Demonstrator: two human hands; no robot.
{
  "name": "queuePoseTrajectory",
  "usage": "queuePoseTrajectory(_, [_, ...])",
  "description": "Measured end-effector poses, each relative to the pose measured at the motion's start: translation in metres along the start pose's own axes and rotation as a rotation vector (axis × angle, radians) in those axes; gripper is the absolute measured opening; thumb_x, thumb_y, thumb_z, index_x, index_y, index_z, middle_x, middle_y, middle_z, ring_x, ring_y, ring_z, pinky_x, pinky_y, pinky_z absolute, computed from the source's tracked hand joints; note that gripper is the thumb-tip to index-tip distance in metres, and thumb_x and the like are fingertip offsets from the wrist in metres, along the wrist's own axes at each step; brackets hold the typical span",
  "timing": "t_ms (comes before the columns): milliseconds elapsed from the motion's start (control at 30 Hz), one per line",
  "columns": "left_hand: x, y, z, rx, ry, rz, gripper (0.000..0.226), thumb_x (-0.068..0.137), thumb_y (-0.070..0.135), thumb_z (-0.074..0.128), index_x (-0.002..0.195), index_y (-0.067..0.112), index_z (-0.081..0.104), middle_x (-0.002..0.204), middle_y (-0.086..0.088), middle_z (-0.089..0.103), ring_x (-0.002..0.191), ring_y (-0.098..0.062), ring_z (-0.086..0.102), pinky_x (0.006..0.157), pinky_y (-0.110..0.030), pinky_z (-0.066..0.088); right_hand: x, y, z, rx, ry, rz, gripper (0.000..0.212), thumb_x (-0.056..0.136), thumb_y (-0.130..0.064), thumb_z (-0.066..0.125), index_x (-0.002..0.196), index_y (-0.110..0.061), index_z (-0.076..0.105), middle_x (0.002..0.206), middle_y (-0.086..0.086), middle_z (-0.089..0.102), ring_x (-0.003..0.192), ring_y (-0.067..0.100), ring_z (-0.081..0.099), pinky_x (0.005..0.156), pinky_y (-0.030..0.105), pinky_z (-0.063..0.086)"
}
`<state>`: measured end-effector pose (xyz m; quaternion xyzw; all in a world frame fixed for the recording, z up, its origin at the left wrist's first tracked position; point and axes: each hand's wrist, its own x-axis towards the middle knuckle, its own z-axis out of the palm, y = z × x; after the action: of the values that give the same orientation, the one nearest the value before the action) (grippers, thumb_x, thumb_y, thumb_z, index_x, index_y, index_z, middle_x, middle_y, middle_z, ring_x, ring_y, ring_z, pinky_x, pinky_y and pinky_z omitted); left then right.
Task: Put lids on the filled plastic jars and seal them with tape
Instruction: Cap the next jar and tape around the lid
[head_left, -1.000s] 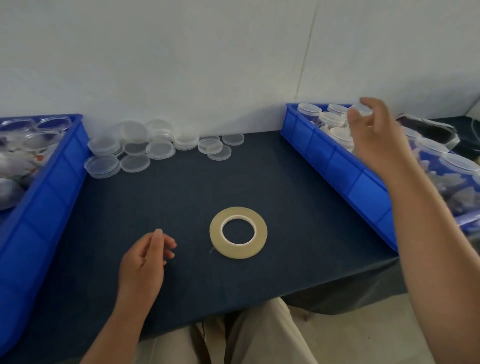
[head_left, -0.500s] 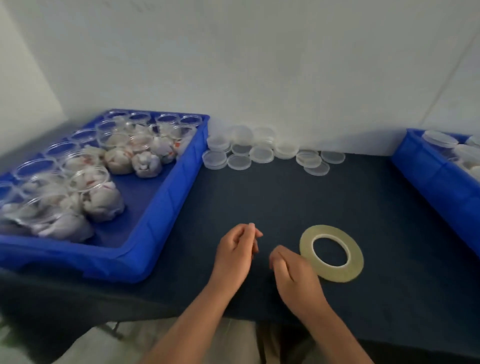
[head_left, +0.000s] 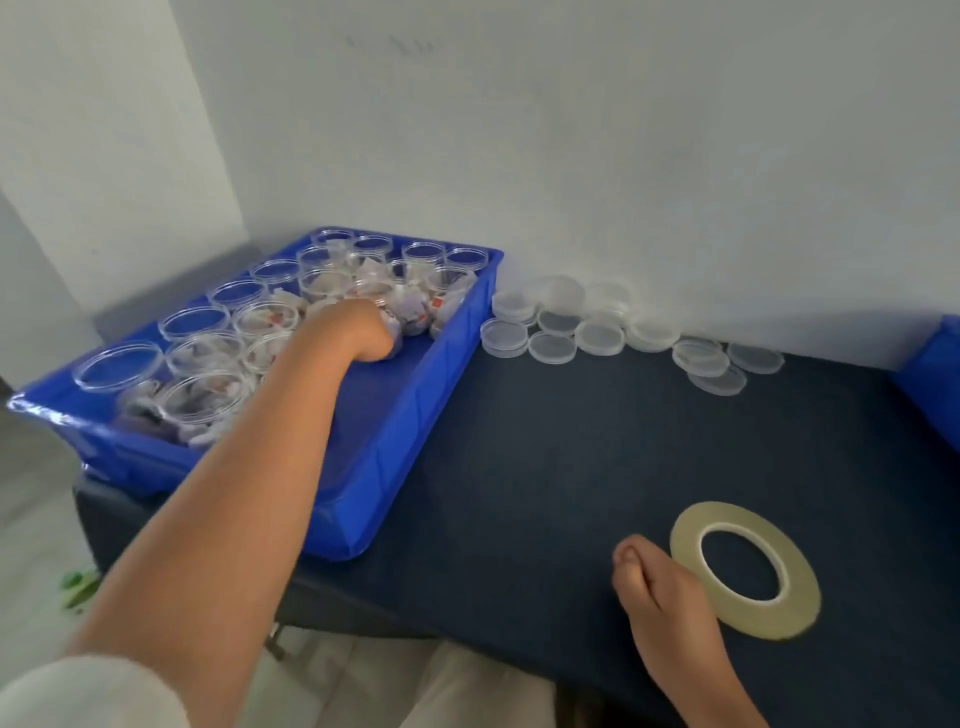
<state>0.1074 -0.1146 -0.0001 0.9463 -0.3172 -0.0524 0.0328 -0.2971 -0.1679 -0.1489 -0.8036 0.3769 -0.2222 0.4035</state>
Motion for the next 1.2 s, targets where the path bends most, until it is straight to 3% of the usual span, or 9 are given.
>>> queuePoseTrajectory(200, [0.044, -0.012, 0.031, -0.062, -0.006, 0.193, 0.081, 0.101, 0.021, 0.062, 0.166, 0.010, 0.016, 0.173, -0.012, 0.009, 0.138, -0.040, 0.048, 0.110, -0.048, 0.043, 0.002, -0.002, 0.001, -0.033, 0.004, -0.036, 0.030, 0.102, -0.019, 0.045, 0.074, -0.018, 0.054, 0.058, -0.006, 0.044, 0.052, 0.008, 0.038, 0.052, 0.024, 0.031])
queuePoseTrajectory(333, [0.050, -0.016, 0.043, -0.214, 0.177, 0.107, 0.066, 0.094, 0.030, 0.072, 0.150, 0.012, 0.044, 0.151, -0.017, 0.048, 0.125, -0.039, 0.059, 0.102, -0.049, 0.050, 0.002, -0.004, 0.000, 0.000, 0.019, -0.021, 0.027, 0.099, -0.021, 0.044, 0.075, -0.019, 0.056, 0.055, -0.009, 0.044, 0.050, 0.008, 0.038, 0.051, 0.021, 0.031])
queuePoseTrajectory(400, [0.043, -0.015, 0.043, -0.146, 0.169, 0.088, 0.029, 0.095, 0.031, 0.068, 0.111, 0.006, 0.070, 0.122, -0.016, 0.069, 0.100, -0.034, 0.067, 0.092, -0.046, 0.055, 0.002, -0.004, 0.000, 0.010, 0.025, -0.010, 0.028, 0.100, -0.022, 0.043, 0.074, -0.020, 0.053, 0.058, -0.006, 0.045, 0.052, 0.007, 0.037, 0.054, 0.025, 0.032])
queuePoseTrajectory(600, [0.021, 0.001, 0.011, -0.058, 0.546, 0.223, 0.017, 0.101, 0.015, 0.058, 0.095, 0.006, 0.071, 0.140, -0.024, 0.053, 0.097, -0.033, 0.064, 0.078, -0.041, 0.049, 0.003, 0.002, 0.001, 0.056, 0.037, 0.048, 0.030, 0.101, -0.012, 0.046, 0.071, -0.015, 0.047, 0.059, -0.003, 0.042, 0.056, 0.007, 0.034, 0.057, 0.037, 0.032])
queuePoseTrajectory(767, [-0.023, 0.037, -0.030, -0.364, 0.738, 0.449, 0.036, 0.088, 0.050, 0.078, 0.082, 0.016, 0.068, 0.110, -0.003, 0.056, 0.090, -0.014, 0.055, 0.079, -0.028, 0.040, 0.002, 0.000, 0.002, 0.152, 0.081, 0.004, 0.038, 0.109, -0.021, 0.045, 0.077, -0.031, 0.061, 0.070, -0.003, 0.066, 0.061, 0.008, 0.061, 0.059, 0.019, 0.045])
queuePoseTrajectory(833, [-0.057, 0.057, -0.035, -0.422, 0.684, 0.603, 0.042, 0.081, 0.060, 0.078, 0.076, 0.022, 0.064, 0.102, 0.004, 0.055, 0.079, -0.006, 0.052, 0.074, -0.026, 0.041, 0.001, -0.001, 0.003, 0.180, 0.101, -0.016, 0.015, 0.102, -0.047, 0.054, 0.107, -0.040, 0.065, 0.096, -0.016, 0.073, 0.088, 0.005, 0.071, 0.074, 0.015, 0.052])
queuePoseTrajectory(967, [-0.123, 0.092, 0.004, -0.393, 0.252, 0.876, 0.039, 0.080, 0.067, 0.073, 0.077, 0.030, 0.062, 0.100, 0.015, 0.052, 0.082, 0.001, 0.059, 0.073, -0.020, 0.049, 0.000, 0.006, 0.004, 0.150, 0.082, -0.075, 0.100, 0.078, -0.083, 0.066, 0.160, -0.036, 0.033, 0.146, -0.034, 0.049, 0.137, -0.010, 0.046, 0.109, 0.015, 0.042])
queuePoseTrajectory(1100, [-0.159, 0.114, 0.070, -0.333, 0.022, 1.063, 0.031, 0.087, 0.059, 0.077, 0.081, 0.032, 0.062, 0.105, 0.018, 0.048, 0.089, -0.005, 0.060, 0.079, -0.027, 0.052, 0.001, 0.005, 0.001, 0.234, 0.125, -0.156, 0.113, 0.073, -0.057, 0.090, 0.163, -0.032, 0.026, 0.152, -0.019, 0.051, 0.141, 0.004, 0.050, 0.112, 0.021, 0.044])
queuePoseTrajectory(1200, [-0.159, 0.118, 0.097, -0.542, 0.038, 1.185, 0.024, 0.091, 0.047, 0.079, 0.103, 0.028, 0.069, 0.110, 0.018, 0.050, 0.087, -0.009, 0.058, 0.076, -0.026, 0.050, 0.004, 0.003, 0.001, 0.238, 0.205, -0.166, 0.093, 0.076, -0.044, 0.093, 0.144, -0.063, 0.033, 0.133, -0.022, 0.061, 0.123, 0.002, 0.062, 0.096, 0.012, 0.049])
